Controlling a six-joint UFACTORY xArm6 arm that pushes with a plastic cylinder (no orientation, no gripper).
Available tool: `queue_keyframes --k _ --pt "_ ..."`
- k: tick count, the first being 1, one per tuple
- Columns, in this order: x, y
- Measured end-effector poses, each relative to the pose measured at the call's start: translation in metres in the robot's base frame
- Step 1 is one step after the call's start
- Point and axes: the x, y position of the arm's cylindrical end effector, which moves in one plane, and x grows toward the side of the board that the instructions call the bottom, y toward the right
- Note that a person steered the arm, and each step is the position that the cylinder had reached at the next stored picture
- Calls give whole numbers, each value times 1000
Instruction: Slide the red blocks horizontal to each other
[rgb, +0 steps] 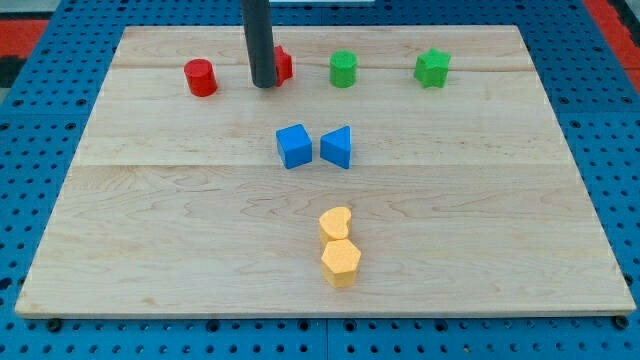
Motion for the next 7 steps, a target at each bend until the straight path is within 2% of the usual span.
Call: queue_keyframes --k 1,2,3,4,7 --pt "24 9" --pt "30 -41" --pt "19 -101" --pt "3 -121" --pt "-9 -113"
